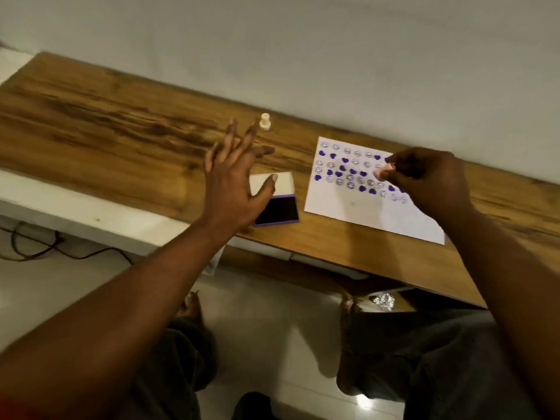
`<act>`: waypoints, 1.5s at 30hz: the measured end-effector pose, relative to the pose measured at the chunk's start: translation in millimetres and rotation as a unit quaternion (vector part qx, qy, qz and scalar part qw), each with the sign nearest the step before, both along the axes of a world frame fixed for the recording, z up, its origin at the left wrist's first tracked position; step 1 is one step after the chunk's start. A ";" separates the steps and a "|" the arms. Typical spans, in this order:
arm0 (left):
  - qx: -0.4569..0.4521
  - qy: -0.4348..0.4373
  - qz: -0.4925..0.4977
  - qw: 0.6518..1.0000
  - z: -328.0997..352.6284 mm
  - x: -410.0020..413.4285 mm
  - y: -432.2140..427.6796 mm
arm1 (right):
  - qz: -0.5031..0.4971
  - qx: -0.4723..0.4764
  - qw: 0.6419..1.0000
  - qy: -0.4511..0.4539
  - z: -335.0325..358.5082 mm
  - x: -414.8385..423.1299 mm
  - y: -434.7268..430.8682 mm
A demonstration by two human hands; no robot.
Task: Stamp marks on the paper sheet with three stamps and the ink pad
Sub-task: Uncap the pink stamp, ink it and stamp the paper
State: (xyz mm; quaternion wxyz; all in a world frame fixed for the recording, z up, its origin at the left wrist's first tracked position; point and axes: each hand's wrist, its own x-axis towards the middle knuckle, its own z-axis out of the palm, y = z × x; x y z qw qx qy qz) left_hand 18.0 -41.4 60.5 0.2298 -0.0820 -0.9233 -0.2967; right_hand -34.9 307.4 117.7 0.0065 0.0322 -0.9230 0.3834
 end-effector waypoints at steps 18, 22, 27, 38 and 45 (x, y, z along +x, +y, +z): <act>-0.320 -0.216 -0.219 0.896 -27.4 88.5 130.5 | 0.287 0.047 0.955 0.065 -53.2 7.0 -139.7; -0.312 -0.221 -0.203 0.901 -25.9 75.0 121.7 | 0.311 0.085 0.942 0.090 -53.3 5.0 -157.6; -0.326 -0.214 -0.175 0.904 -31.2 70.4 115.8 | 0.318 0.132 0.934 0.094 -63.4 7.9 -156.6; -0.327 -0.222 -0.179 0.901 -39.6 63.4 119.1 | 0.302 0.148 0.936 0.100 -65.1 13.4 -154.6; -0.286 -0.237 -0.188 0.909 -36.9 51.7 136.8 | 0.158 0.010 0.984 0.085 -35.0 -7.6 -82.8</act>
